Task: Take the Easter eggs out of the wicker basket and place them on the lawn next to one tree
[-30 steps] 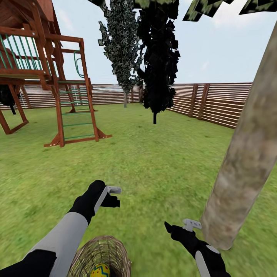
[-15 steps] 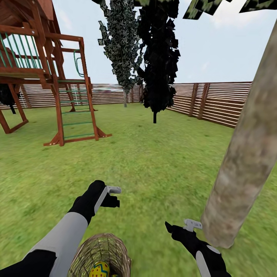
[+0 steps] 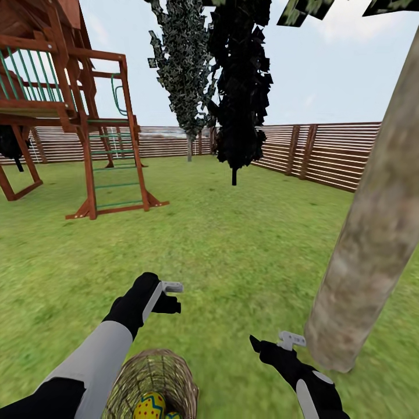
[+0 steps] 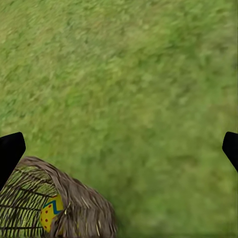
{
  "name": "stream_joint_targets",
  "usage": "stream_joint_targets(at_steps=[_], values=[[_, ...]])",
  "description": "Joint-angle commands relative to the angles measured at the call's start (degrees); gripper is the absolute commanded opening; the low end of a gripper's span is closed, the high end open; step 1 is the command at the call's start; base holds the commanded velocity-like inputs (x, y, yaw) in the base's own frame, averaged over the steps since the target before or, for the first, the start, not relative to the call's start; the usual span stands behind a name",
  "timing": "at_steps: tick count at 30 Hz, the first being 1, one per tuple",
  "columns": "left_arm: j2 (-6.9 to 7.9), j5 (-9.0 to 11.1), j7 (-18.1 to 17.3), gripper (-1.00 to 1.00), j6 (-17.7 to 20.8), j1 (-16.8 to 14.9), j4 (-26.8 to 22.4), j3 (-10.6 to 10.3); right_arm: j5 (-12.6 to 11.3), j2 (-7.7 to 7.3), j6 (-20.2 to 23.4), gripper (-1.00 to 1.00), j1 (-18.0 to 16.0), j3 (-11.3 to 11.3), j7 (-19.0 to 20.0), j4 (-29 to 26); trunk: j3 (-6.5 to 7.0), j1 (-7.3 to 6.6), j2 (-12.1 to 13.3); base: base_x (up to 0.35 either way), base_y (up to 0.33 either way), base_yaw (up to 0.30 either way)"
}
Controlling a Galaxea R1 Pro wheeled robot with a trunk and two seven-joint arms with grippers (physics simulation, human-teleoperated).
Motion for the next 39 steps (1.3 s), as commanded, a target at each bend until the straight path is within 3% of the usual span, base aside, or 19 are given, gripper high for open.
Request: stream_joint_targets(at_steps=[1,24,32,39], values=[[0.02,0.04,0.21,1.0,0.22,-0.03,-0.09,-0.09,-0.18,0.06,0.35,1.0,-0.04,-0.19,0.28,-0.06,-0.24,0.22,-0.45,0.0,0.0,0.0],[0.1,0.1,2.98,1.0,0.22,-0.03,-0.41,0.02,-0.21,0.06,0.35,1.0,-0.03,-0.19,0.27,-0.09,-4.37,5.27,-9.67,0.0,0.0,0.0],[0.15,0.25,7.43,1.0,0.22,-0.03,-0.52,0.16,-0.22,0.06,0.35,1.0,-0.03,-0.19,0.27,-0.07,-5.81,7.03,-12.88,0.0,0.0,0.0],[1.04,0.27,8.44,1.0,0.22,-0.03,-0.48,0.19,-0.24,0.06,0.35,1.0,-0.02,-0.19,0.27,-0.06,-7.07,8.57,-15.69,0.0,0.0,0.0]])
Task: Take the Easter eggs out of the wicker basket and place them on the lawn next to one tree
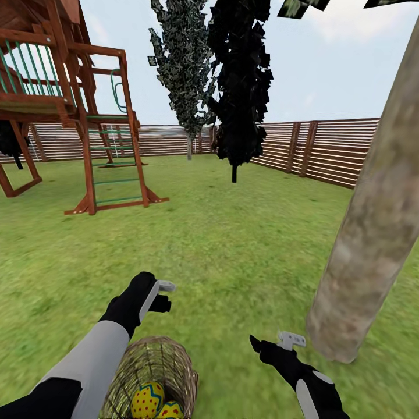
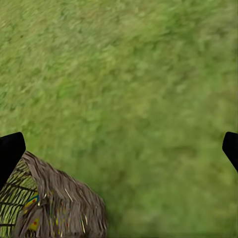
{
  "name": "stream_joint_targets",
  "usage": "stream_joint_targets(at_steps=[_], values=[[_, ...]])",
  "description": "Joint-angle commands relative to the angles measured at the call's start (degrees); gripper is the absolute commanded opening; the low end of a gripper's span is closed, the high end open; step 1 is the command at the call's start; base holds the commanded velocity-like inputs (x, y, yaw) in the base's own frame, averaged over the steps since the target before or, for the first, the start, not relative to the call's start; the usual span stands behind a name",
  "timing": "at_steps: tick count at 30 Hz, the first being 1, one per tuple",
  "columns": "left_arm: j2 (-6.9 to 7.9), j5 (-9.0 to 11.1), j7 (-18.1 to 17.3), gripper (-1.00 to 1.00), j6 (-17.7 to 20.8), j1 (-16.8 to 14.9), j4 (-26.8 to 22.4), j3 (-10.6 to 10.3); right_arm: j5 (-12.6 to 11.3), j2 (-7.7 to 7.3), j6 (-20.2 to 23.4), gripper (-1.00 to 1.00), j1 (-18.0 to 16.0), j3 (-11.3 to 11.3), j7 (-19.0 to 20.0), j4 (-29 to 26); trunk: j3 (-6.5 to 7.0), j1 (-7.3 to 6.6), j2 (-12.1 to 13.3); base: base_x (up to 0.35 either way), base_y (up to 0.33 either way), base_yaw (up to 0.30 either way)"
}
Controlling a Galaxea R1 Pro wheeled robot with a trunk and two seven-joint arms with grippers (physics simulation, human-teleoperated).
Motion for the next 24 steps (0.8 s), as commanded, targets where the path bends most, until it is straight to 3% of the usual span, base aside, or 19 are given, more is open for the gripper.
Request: stream_joint_targets(at_steps=[1,7,11,12,15,24], values=[[0.05,0.07,0.22,1.0,0.23,-0.03,-0.02,-0.12,-0.18,0.06,0.35,1.0,-0.03,-0.19,0.28,-0.08,-0.24,0.22,-0.44,0.0,0.0,0.0],[0.88,0.07,0.38,1.0,0.23,-0.03,-0.01,-0.08,-0.19,0.06,0.35,1.0,-0.04,-0.19,0.28,-0.07,-1.32,1.54,-2.85,0.0,0.0,0.0],[1.47,0.03,0.78,1.0,0.23,-0.03,-0.04,2.4,-0.18,0.06,0.35,1.0,-0.03,-0.19,0.28,-0.07,-2.04,2.41,-4.45,0.0,0.0,0.0],[1.62,-0.02,1.57,1.0,0.23,-0.03,-0.05,4.0,-0.18,0.06,0.35,1.0,-0.03,-0.19,0.28,-0.08,-2.22,2.63,-4.86,0.0,0.0,0.0],[1.81,0.03,4.03,1.0,0.23,-0.03,-0.07,6.05,-0.18,0.06,0.35,1.0,-0.03,-0.19,0.28,-0.07,-2.76,3.29,-6.06,0.0,0.0,0.0],[1.96,0.07,6.22,1.0,0.23,-0.06,0.13,7.46,-0.19,0.06,0.35,1.0,-0.04,-0.19,0.28,-0.08,-4.37,5.27,-9.67,0.0,0.0,0.0]])
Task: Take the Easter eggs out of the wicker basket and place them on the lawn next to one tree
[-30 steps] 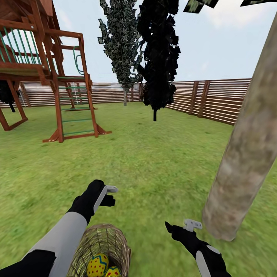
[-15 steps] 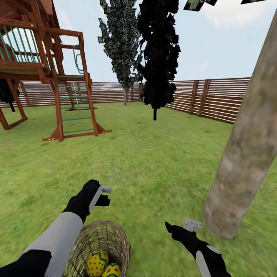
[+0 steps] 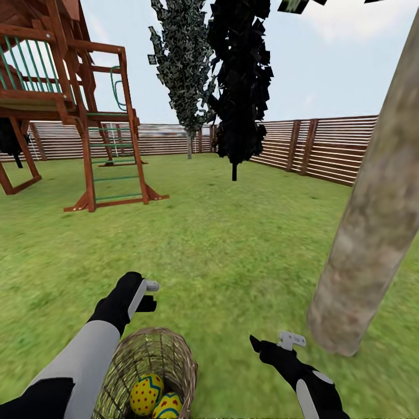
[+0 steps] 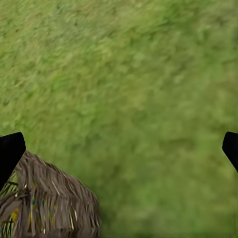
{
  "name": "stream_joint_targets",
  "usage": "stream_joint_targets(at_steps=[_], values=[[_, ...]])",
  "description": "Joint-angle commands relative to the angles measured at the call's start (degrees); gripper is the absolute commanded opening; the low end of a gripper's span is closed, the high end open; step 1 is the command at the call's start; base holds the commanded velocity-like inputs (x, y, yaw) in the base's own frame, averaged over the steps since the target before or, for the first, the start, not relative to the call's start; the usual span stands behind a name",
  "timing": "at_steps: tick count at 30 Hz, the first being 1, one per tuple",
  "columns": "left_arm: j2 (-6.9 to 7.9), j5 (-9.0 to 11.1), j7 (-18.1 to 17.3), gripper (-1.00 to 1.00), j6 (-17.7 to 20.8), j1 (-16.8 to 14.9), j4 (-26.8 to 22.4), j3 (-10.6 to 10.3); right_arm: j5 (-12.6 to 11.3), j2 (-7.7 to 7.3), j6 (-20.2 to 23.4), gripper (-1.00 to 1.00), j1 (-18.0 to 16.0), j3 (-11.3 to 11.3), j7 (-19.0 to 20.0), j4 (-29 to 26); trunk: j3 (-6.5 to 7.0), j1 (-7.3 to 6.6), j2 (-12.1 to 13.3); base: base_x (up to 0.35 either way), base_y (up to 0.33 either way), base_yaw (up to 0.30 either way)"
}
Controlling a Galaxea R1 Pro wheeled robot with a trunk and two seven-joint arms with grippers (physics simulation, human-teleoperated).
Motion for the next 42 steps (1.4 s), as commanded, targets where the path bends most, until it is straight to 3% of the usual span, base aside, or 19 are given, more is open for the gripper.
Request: stream_joint_targets(at_steps=[1,6,19,25,42], values=[[-0.06,0.07,0.17,1.0,0.19,-0.04,-0.05,0.29,-0.18,0.06,0.35,1.0,-0.05,-0.19,0.28,-0.06,-0.24,0.22,-0.44,0.0,0.0,0.0],[-0.06,0.05,0.34,1.0,0.19,-0.04,-0.24,0.39,-0.18,0.06,0.35,1.0,-0.03,-0.19,0.28,-0.07,-1.14,1.31,-2.45,0.0,0.0,0.0],[-0.1,1.15,-0.13,1.0,0.19,-0.09,-0.71,0.48,-0.15,0.06,0.35,1.0,-0.03,-0.19,0.28,-0.09,-1.14,1.31,-2.45,0.0,0.0,0.0],[0.0,3.91,-0.28,1.0,0.19,-0.13,-0.78,0.43,-0.12,0.06,0.35,1.0,-0.03,-0.19,0.28,-0.1,-2.22,2.63,-4.85,0.0,0.0,0.0],[0.03,5.83,-0.31,1.0,0.19,-0.36,-0.4,0.42,-0.19,0.06,0.35,1.0,-0.03,-0.19,0.28,-0.13,-5.27,6.37,-11.67,0.0,0.0,0.0]])
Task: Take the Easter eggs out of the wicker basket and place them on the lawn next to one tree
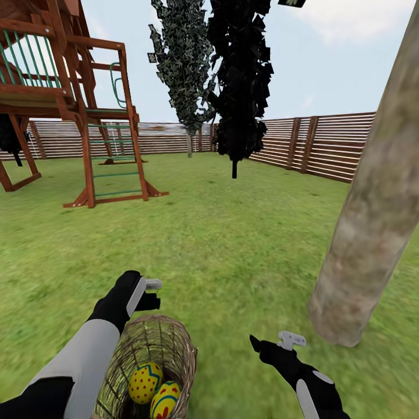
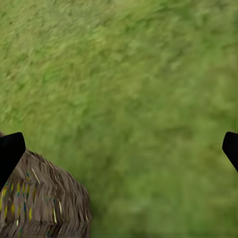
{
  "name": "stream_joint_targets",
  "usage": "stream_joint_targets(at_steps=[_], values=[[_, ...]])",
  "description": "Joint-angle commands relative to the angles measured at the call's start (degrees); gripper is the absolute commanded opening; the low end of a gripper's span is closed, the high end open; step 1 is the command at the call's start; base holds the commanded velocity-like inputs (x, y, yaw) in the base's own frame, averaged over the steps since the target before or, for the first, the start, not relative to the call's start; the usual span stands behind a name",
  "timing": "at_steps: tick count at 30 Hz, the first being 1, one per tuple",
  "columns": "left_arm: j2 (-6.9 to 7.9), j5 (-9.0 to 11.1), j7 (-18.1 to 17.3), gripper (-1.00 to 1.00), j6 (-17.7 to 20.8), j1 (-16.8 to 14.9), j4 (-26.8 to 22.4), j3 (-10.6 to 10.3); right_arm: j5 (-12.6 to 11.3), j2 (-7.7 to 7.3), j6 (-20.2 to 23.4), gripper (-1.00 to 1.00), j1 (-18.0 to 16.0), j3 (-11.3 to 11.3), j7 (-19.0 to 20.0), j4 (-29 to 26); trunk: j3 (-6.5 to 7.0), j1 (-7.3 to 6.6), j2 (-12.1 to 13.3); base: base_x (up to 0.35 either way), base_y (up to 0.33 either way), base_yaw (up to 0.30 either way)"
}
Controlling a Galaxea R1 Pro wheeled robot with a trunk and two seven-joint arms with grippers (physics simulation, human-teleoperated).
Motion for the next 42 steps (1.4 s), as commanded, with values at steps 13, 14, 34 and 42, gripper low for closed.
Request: stream_joint_targets(at_steps=[13,14,34,42], values=[[0.66,0.62,0.29,1.0,0.16,-0.2,1.13,0.26,-0.13,0.06,0.35,1.0,-0.03,-0.19,0.3,-0.09,-2.4,2.85,-5.25,0.0,0.0,0.0],[0.73,0.62,0.27,1.0,0.16,-0.2,1.36,0.27,-0.14,0.06,0.35,1.0,-0.03,-0.19,0.33,-0.23,-2.58,3.07,-5.66,0.0,0.0,0.0],[1.18,0.61,0.01,1.0,0.16,-0.2,2.78,0.29,-0.36,0.15,0.58,1.0,4.29,0.48,1.15,-16.35,-6.84,4.36,-7.47,0.0,0.0,0.0],[1.18,0.74,-0.75,1.0,0.16,-0.27,4.67,0.23,-0.36,0.15,0.89,1.0,4.44,0.36,1.16,-16.58,-8.61,4.57,-7.58,0.0,0.0,0.0]])
